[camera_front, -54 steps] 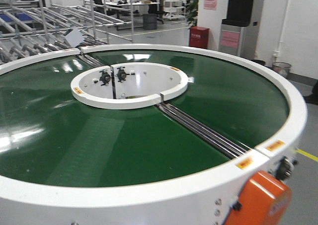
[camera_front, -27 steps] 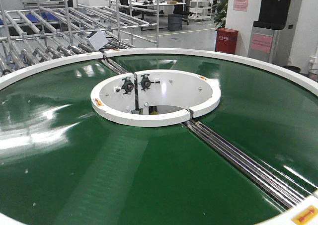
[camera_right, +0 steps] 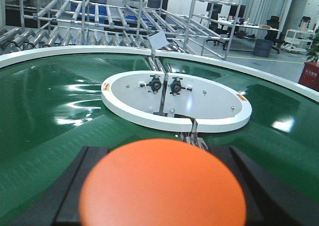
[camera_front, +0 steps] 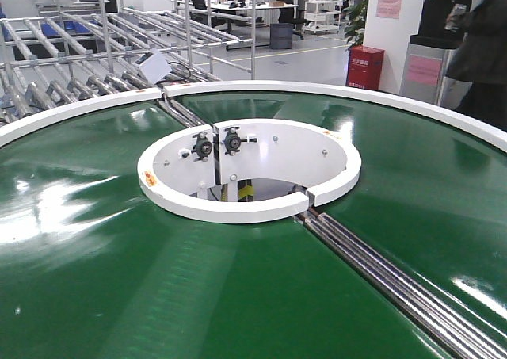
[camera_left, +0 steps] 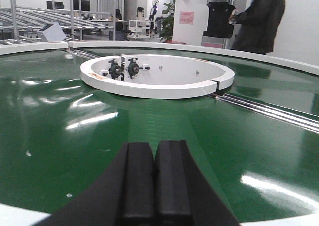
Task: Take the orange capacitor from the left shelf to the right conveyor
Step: 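Drive up to the round green conveyor and stop beside it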
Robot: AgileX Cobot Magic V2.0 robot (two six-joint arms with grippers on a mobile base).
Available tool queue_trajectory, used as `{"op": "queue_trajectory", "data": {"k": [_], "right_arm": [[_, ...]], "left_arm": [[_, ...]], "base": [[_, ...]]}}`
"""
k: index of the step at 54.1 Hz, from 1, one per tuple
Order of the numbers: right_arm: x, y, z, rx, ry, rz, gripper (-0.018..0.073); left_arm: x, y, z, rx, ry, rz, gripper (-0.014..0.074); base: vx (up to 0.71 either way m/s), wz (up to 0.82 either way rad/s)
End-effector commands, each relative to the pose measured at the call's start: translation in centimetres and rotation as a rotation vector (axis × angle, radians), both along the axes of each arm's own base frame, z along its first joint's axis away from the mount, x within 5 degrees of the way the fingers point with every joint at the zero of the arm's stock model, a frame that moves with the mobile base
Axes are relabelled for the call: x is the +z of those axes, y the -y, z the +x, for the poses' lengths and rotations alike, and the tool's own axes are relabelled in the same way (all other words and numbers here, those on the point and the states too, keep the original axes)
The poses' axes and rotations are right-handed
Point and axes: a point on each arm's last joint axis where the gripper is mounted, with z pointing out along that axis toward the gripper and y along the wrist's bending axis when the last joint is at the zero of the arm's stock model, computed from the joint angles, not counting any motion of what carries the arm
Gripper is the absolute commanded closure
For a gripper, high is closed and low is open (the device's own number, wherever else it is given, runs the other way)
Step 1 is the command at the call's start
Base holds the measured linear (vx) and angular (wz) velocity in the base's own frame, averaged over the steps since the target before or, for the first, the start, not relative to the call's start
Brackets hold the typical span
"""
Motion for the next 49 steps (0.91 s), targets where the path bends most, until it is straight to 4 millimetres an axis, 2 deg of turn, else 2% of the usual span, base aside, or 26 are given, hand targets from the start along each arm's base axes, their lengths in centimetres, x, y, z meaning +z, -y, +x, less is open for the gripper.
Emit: {"op": "queue_trajectory", "data": {"k": [1,38,49], "right_arm": [[1.66,0.03,-0.17,0.004,0.109,0.030,0.0567],[1.68,0.03,-0.18,0.004,0.111,0.032,0.0567],[2.61,-0.21,-0.11,0.026,0.202,0.089,0.0567]], "left_arm": [[1.75,-0.05,-0.23,-0.005,0.108,-0.037,0.0603],[1.75,-0.05,-0.23,-0.005,0.108,-0.037,0.0603],[1.75,-0.05,-0.23,-0.005,0.108,-0.037,0.0603]], "base": [[0.08,-0.07],[0.02,-0.03],[0.00,0.00]]}}
